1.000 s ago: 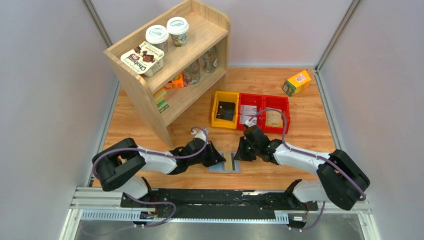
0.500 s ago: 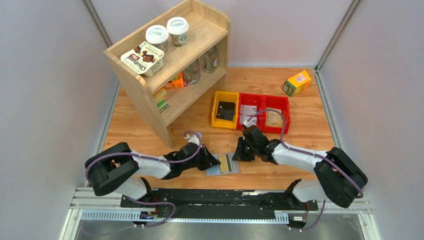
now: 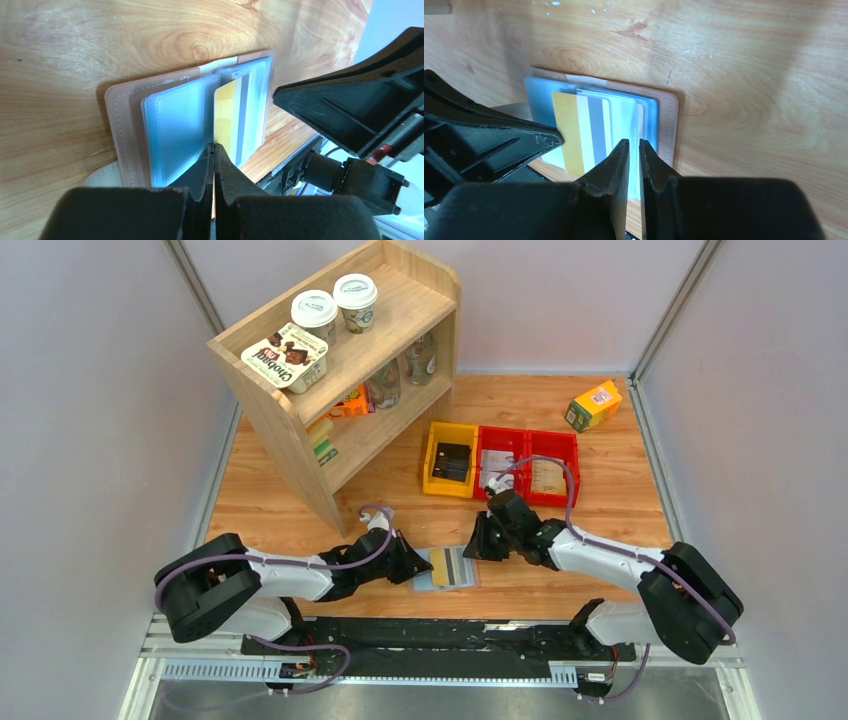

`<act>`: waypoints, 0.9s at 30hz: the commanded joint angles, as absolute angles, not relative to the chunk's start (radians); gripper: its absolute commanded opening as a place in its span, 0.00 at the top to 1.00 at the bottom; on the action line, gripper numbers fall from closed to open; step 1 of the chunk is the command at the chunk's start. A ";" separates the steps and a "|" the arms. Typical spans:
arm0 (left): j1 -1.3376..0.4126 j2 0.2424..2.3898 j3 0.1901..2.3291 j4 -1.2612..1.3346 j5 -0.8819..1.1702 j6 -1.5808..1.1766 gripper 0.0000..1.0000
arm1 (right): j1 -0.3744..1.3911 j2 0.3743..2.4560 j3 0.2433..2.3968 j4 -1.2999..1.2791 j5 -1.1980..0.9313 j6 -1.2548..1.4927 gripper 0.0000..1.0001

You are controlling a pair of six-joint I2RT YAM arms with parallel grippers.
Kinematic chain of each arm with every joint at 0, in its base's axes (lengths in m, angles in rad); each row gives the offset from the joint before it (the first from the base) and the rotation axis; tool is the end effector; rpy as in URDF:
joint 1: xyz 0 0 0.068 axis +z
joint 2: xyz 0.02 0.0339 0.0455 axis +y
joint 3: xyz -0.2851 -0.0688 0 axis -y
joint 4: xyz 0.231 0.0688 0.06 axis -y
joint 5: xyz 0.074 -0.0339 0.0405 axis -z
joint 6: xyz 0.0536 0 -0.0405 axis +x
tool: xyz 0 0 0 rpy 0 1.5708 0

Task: Take the credit cards out of the card holder
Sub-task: Remove the credit card from the card holder.

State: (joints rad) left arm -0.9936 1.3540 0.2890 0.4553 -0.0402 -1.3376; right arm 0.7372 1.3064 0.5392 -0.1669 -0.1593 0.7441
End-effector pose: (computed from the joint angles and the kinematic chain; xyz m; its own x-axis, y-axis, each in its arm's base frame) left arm 0.1260 -0.1896 0.1459 -0.8694 -0.4464 -0.2118 -0.1147 0.5992 -0.7923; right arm 0.1637 0.1602 0.1695 -0.9348 0.0545 -0.3510 -0.1365 0.8572 0.4965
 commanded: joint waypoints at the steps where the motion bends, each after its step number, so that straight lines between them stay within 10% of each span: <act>1: -0.994 1.305 0.311 0.387 -0.071 -1.319 1.00 | 0.742 1.241 0.564 -0.124 -0.178 0.764 0.84; 17: -0.994 1.345 0.319 0.422 -0.049 -1.322 0.96 | 0.758 1.439 0.545 0.037 -0.310 0.818 0.83; 27: -0.996 1.388 0.325 0.465 -0.035 -1.333 0.60 | 0.755 1.451 0.528 0.005 -0.290 0.822 0.84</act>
